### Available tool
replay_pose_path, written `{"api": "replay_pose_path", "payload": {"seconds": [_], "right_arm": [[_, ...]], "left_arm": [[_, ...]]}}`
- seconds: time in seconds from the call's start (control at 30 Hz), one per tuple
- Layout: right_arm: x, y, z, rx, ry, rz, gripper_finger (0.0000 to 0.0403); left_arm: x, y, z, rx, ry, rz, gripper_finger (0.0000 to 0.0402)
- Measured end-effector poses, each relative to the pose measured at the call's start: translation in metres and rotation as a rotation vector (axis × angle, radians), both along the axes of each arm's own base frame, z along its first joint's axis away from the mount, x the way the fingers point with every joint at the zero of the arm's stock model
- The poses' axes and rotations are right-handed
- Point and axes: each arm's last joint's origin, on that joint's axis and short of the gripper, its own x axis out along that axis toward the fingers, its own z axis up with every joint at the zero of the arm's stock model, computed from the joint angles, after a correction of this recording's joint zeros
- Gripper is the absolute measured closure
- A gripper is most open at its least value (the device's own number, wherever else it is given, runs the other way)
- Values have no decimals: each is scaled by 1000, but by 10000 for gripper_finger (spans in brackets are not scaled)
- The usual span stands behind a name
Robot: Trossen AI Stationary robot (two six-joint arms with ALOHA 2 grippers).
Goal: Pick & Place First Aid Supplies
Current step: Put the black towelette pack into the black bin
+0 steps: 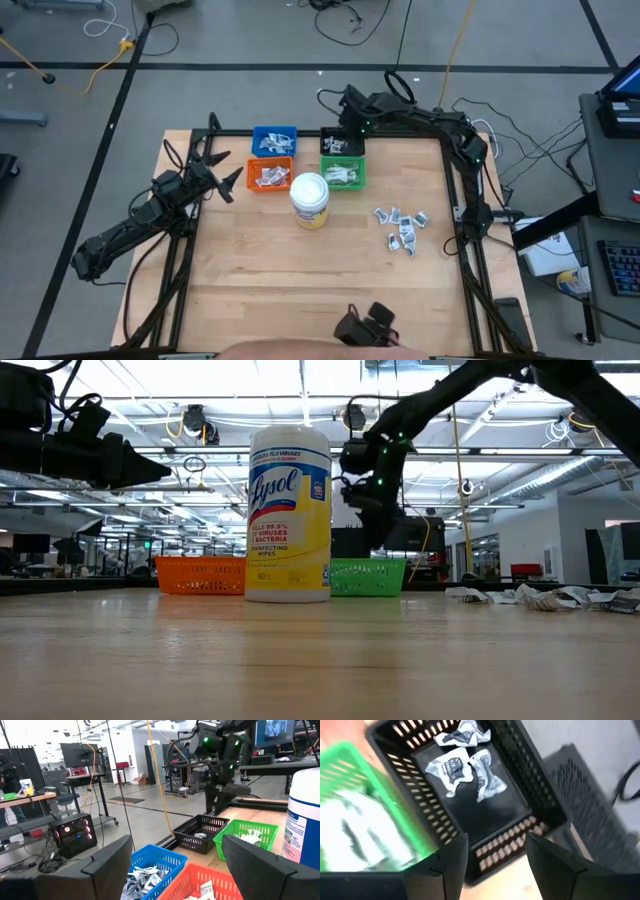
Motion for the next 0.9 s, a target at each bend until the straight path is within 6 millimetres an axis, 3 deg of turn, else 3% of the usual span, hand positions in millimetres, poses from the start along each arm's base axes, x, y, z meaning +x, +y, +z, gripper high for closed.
{"api": "replay_pose_path", "payload": {"seconds": [0.17,0.3,0.63,0.9], "right_arm": [[-11,8,9,81,-22,-231,209],[-26,22,7,111,-21,-308,209],[-87,98,0,180,4,-408,208],[-128,153,-18,261,50,-474,208]], "left_arm": [[0,0,0,0,0,0,91],[0,0,0,0,0,0,92],[0,0,0,0,0,0,92],[0,0,0,0,0,0,91]]}}
